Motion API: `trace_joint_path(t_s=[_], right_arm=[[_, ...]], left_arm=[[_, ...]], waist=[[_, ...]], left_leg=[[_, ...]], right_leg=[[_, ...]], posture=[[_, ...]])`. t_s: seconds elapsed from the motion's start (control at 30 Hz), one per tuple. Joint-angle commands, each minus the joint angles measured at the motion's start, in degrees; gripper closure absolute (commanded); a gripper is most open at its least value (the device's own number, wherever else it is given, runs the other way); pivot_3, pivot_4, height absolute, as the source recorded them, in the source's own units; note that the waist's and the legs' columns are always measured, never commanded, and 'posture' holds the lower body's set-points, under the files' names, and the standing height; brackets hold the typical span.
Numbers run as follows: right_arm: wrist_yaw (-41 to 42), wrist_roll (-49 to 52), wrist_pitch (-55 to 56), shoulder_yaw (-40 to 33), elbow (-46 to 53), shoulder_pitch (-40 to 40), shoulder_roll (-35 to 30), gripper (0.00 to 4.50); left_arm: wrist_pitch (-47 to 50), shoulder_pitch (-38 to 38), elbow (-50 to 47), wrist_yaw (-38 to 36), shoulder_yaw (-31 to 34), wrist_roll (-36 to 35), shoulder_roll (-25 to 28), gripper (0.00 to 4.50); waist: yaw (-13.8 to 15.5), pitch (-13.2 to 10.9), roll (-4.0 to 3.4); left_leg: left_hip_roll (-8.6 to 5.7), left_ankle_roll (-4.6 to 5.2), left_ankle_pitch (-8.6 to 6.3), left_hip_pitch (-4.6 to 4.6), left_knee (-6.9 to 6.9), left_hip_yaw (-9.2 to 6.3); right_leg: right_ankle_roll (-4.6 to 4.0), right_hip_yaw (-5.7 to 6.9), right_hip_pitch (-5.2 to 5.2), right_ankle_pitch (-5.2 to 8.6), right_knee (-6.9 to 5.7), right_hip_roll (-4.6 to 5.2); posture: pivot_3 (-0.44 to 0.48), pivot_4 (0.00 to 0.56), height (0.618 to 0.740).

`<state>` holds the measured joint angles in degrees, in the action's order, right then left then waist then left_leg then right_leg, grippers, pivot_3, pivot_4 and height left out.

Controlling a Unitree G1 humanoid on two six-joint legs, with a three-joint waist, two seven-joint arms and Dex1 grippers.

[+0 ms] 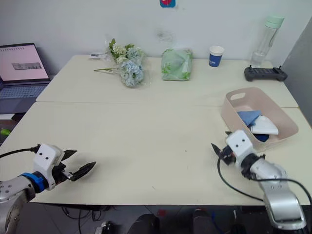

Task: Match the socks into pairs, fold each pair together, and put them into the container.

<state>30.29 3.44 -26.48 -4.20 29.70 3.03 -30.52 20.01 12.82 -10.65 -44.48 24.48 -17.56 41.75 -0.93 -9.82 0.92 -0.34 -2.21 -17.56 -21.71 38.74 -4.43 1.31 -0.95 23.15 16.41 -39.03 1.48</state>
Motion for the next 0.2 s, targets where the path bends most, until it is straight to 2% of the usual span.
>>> trace_joint_path(t_s=[0.03,0.2], right_arm=[[-2.8,-1.4,4.0,-0.7,1.7,2.1,1.0,0.95],[-4.6,-2.6,4.4,-0.2,5.0,4.4,1.6,0.95]], left_arm=[[-3.0,-0.1,-0.1,0.7,0.8,0.5,-0.3,0.00],[-4.7,-3.1,3.8,-1.7,-1.8,0.7,0.5,0.00]], waist=[[-0.1,0.0,0.00],[-0.1,0.0,-0.04]], left_leg=[[0.00,0.00,0.00,0.00,0.00,0.03],[0.02,0.00,0.00,0.04,-0.01,0.01]], right_leg=[[0.00,-0.03,0.01,0.00,0.00,0.00],[0.00,-0.01,0.01,0.00,-0.04,-0.05]], posture=[[0.000,0.150,0.740],[0.000,0.150,0.740]])
